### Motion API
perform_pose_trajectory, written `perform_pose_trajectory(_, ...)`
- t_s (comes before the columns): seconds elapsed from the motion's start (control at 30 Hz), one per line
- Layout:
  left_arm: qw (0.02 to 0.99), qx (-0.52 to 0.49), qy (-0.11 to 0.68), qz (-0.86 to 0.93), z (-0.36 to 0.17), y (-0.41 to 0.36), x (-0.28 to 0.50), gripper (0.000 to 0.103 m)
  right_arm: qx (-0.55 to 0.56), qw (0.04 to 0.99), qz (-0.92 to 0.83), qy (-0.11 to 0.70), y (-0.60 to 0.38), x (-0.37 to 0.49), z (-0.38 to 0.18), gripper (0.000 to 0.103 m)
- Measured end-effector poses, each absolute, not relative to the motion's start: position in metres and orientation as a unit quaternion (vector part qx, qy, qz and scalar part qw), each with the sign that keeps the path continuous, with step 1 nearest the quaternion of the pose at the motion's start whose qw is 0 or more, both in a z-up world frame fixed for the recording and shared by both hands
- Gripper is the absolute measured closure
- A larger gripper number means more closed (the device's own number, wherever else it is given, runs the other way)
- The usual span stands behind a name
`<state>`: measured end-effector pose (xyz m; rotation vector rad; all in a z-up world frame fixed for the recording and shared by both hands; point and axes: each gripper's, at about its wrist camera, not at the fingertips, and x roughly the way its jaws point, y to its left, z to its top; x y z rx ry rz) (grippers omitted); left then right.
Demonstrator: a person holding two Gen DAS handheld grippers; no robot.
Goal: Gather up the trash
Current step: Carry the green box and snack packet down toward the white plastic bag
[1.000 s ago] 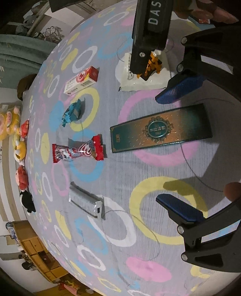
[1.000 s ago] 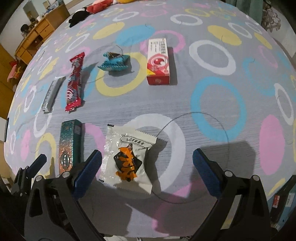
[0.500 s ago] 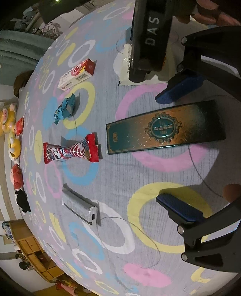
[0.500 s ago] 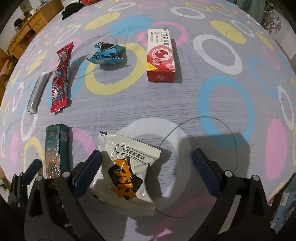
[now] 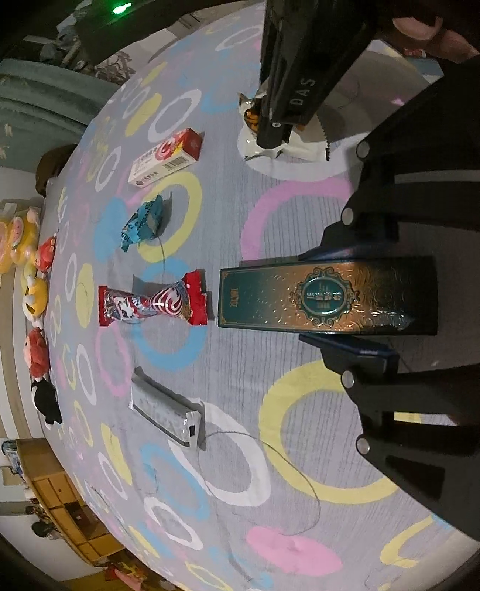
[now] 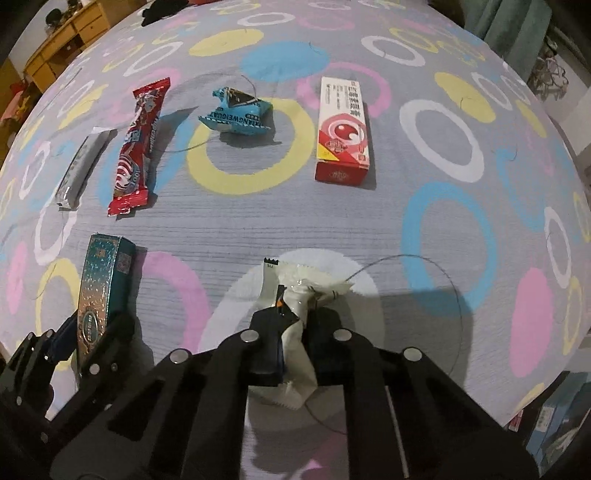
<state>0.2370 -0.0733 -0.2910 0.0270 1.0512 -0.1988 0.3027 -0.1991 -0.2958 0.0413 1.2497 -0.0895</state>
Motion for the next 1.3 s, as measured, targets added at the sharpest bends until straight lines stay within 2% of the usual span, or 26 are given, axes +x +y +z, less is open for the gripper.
perform_pose_trajectory(1.3, 0.882, 0.038, 0.452, -0.126, -0.243, -0.058, 0.174, 0.067, 0.06, 0.855, -0.011, 0.516, -0.215, 0.205, -0.229, 0.095)
